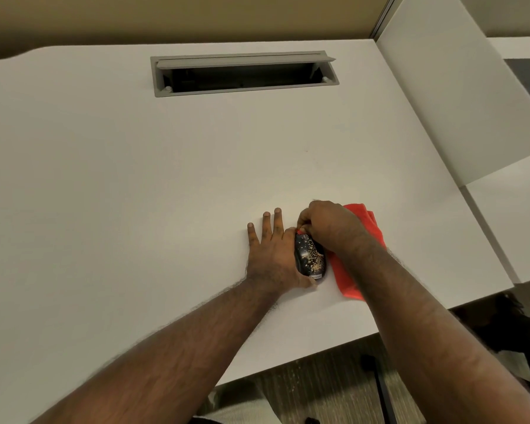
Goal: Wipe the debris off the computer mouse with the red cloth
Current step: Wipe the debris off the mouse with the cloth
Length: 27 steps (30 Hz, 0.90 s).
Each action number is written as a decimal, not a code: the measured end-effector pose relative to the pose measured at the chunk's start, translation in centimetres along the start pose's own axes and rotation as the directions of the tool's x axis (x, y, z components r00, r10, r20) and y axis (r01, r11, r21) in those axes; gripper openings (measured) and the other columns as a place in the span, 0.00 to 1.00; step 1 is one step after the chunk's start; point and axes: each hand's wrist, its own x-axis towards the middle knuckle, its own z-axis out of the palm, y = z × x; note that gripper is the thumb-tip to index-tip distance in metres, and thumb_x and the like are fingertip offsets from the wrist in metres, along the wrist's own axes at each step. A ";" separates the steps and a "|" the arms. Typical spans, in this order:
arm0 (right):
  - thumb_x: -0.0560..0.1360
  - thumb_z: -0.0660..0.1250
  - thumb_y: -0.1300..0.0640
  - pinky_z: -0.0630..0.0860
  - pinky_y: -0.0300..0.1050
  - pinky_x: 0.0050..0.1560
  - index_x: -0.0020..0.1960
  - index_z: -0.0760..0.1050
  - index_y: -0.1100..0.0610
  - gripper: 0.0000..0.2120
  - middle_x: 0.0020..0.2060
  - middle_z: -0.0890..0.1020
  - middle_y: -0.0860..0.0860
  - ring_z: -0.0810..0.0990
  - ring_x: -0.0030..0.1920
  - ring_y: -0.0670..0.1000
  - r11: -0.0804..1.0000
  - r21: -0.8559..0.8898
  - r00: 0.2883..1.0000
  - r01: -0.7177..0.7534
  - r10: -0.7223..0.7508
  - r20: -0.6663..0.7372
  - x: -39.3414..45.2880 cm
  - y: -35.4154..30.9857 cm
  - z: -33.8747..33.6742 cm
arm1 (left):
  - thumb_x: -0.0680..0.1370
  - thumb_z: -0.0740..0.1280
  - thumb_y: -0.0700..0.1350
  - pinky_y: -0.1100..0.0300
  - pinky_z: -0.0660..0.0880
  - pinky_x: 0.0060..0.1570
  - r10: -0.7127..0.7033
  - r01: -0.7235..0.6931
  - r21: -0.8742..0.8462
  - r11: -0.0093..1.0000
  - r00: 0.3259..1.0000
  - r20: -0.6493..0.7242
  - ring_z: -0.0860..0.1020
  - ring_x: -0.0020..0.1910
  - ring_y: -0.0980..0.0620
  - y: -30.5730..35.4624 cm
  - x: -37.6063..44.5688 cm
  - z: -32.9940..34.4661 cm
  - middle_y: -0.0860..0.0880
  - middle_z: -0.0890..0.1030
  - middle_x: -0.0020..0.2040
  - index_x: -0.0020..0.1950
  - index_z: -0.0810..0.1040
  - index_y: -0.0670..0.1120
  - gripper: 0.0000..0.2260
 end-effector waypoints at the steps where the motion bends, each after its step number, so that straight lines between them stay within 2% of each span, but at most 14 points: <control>1: 0.76 0.65 0.55 0.75 0.46 0.49 0.52 0.82 0.48 0.08 0.49 0.80 0.48 0.78 0.49 0.50 1.000 -0.008 1.000 0.004 -0.004 -0.005 -0.1 0.0 -0.1 | 0.59 0.72 0.75 0.36 0.36 0.74 0.001 -0.001 -0.002 1.000 1.000 -0.003 0.37 0.79 0.42 0.0 0.0 0.0 0.42 0.41 0.81 0.78 0.58 0.50 0.55; 6: 0.76 0.65 0.56 0.75 0.46 0.49 0.52 0.82 0.48 0.09 0.52 0.81 0.49 0.79 0.50 0.52 0.997 -0.071 0.999 -0.032 0.031 -0.023 -0.3 0.4 -0.7 | 0.59 0.72 0.73 0.36 0.36 0.74 0.005 -0.006 -0.015 1.000 1.000 -0.022 0.38 0.79 0.42 0.0 -0.1 0.0 0.42 0.41 0.81 0.77 0.60 0.51 0.53; 12: 0.77 0.64 0.55 0.77 0.52 0.53 0.53 0.81 0.49 0.09 0.50 0.78 0.50 0.78 0.49 0.53 0.992 -0.080 0.995 0.103 -0.102 0.013 -1.0 -0.3 -0.3 | 0.59 0.74 0.73 0.36 0.35 0.74 -0.002 0.002 -0.049 0.999 1.000 -0.007 0.36 0.79 0.42 -0.1 -0.1 0.0 0.42 0.39 0.81 0.78 0.57 0.50 0.55; 18: 0.79 0.61 0.55 0.78 0.50 0.50 0.56 0.80 0.49 0.11 0.52 0.77 0.50 0.79 0.49 0.54 0.986 -0.148 0.995 0.079 -0.086 -0.043 -1.1 -0.6 -0.1 | 0.59 0.74 0.73 0.36 0.35 0.74 -0.006 0.006 -0.053 0.999 1.000 0.000 0.35 0.79 0.42 -0.1 0.0 0.0 0.42 0.38 0.81 0.78 0.57 0.51 0.55; 22: 0.78 0.62 0.54 0.79 0.51 0.49 0.54 0.81 0.48 0.10 0.51 0.78 0.48 0.79 0.47 0.52 0.983 -0.150 0.993 0.108 -0.115 -0.037 -1.3 -0.4 0.2 | 0.59 0.74 0.72 0.37 0.35 0.74 -0.005 0.005 -0.068 0.998 1.000 -0.005 0.34 0.79 0.42 0.0 0.0 0.0 0.42 0.38 0.81 0.78 0.58 0.50 0.54; 27: 0.78 0.63 0.54 0.77 0.47 0.47 0.55 0.80 0.48 0.10 0.52 0.77 0.50 0.80 0.49 0.54 0.989 -0.141 0.993 0.044 -0.059 -0.100 -0.9 -0.1 0.4 | 0.59 0.73 0.73 0.36 0.35 0.74 -0.002 0.001 -0.056 0.998 1.000 -0.007 0.35 0.79 0.41 0.0 0.0 0.0 0.42 0.39 0.81 0.77 0.59 0.50 0.54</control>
